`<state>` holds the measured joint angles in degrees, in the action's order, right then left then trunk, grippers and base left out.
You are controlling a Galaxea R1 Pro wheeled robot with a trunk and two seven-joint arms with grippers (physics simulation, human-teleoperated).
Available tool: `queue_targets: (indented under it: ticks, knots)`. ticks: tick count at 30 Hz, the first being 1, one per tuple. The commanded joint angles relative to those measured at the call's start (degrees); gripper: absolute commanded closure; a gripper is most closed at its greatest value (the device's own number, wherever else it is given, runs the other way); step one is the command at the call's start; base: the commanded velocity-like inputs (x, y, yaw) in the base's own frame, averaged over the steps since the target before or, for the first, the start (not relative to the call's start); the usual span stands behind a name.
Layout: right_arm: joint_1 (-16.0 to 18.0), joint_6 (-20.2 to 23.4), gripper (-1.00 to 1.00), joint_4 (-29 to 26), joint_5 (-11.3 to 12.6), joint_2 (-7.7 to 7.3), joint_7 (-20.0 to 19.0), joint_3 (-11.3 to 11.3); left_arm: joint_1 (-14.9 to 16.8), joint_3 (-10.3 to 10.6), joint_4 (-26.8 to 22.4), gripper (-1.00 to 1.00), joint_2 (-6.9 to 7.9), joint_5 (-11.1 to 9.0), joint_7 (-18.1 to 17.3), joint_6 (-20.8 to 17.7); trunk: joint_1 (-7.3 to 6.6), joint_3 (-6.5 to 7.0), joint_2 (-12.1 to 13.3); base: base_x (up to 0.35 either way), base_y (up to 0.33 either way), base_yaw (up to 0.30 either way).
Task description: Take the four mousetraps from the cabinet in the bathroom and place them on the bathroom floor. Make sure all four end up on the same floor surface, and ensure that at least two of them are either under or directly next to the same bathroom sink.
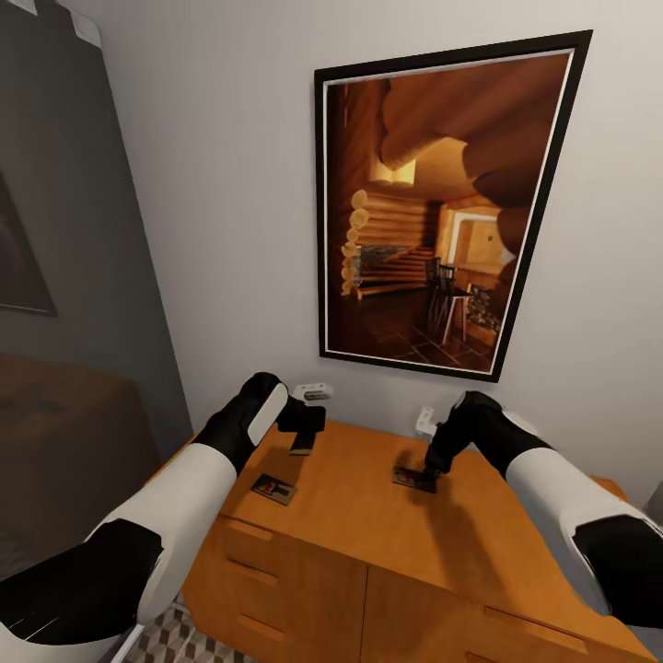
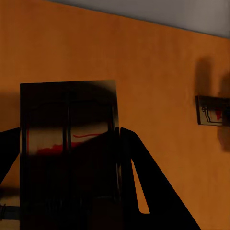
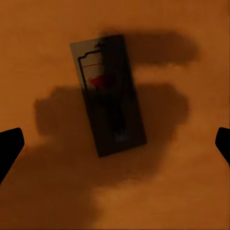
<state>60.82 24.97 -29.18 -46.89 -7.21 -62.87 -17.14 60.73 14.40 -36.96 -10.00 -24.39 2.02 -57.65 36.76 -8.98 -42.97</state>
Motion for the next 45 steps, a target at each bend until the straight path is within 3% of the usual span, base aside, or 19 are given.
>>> queue_targets:
  ticks: [1, 5, 15, 45]
  knots:
    - [0.0, -0.22, -1.0, 0.02, -0.09, 0.29, -0.01, 0.0, 0.0, 0.02, 0.02, 1.0, 0.0, 0.16, -0.01, -0.01, 0.0, 0.0, 0.0, 0.0, 0.0, 0.0]
    - [0.0, -2.19, -1.0, 0.02, -0.22, 1.18, -0.05, 0.07, 0.0, 0.02, 1.05, 1.0, 0.0, 0.15, 0.0, 0.02, 0.0, 0.0, 0.0, 0.0, 0.0, 0.0]
    - [0.0, -4.96, -1.0, -0.08, 0.14, 1.41, 0.06, 0.59, 0.0, 0.02, 1.7, 1.0, 0.0, 0.13, 0.0, 1.38, 0.0, 0.0, 0.0, 0.0, 0.0, 0.0]
    - [0.0, -5.37, -1.0, -0.35, 0.22, 1.41, 0.22, 0.79, 0.0, 0.11, 1.81, 1.0, 0.0, 0.13, 0.0, 1.66, 0.0, 0.0, 0.0, 0.0, 0.0, 0.0]
